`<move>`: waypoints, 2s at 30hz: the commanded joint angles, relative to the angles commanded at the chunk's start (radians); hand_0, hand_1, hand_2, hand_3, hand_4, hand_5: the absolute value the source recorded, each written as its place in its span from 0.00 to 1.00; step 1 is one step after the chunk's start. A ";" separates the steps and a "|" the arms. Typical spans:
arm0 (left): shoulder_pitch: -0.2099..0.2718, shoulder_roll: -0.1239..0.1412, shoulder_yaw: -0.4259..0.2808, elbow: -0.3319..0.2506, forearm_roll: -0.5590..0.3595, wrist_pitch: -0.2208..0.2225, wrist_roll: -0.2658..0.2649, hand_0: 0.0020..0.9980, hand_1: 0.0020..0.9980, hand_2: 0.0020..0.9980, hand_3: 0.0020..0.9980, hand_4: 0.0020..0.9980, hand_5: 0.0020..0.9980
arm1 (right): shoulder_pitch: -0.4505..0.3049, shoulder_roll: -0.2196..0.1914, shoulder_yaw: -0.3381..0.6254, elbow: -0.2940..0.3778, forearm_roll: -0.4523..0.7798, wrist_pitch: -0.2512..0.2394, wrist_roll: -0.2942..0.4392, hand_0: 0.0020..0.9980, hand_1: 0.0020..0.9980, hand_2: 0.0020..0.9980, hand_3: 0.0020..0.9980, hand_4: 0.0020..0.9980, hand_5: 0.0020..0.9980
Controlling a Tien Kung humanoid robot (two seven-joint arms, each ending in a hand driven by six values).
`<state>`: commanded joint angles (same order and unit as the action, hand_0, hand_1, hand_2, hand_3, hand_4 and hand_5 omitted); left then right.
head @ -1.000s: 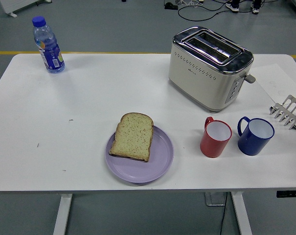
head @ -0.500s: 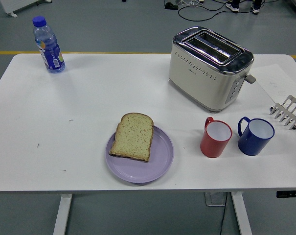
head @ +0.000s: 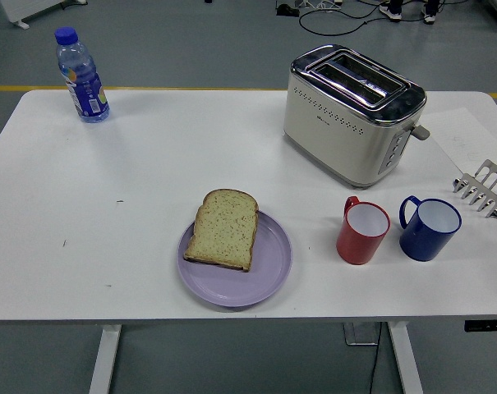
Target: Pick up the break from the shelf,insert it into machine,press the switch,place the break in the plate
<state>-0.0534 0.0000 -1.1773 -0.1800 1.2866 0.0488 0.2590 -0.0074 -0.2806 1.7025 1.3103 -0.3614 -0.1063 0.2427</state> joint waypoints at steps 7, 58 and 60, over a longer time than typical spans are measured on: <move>0.002 0.000 0.007 0.000 0.004 -0.005 -0.004 0.66 0.62 0.72 0.70 0.51 1.00 | -0.006 0.009 0.003 0.004 -0.001 0.001 0.005 0.69 0.66 0.67 0.62 0.48 0.28; 0.006 0.000 0.032 0.000 -0.022 -0.002 -0.007 0.66 0.61 0.70 0.69 0.49 1.00 | 0.010 0.040 -0.001 -0.009 0.045 -0.008 0.019 0.66 0.62 0.65 0.59 0.46 0.22; 0.005 0.000 0.033 0.000 -0.026 -0.001 -0.007 0.66 0.61 0.70 0.69 0.49 1.00 | 0.010 0.040 -0.002 -0.009 0.046 -0.008 0.019 0.66 0.62 0.65 0.59 0.46 0.22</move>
<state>-0.0488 0.0000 -1.1440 -0.1800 1.2605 0.0479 0.2520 0.0028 -0.2406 1.7008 1.3013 -0.3157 -0.1144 0.2616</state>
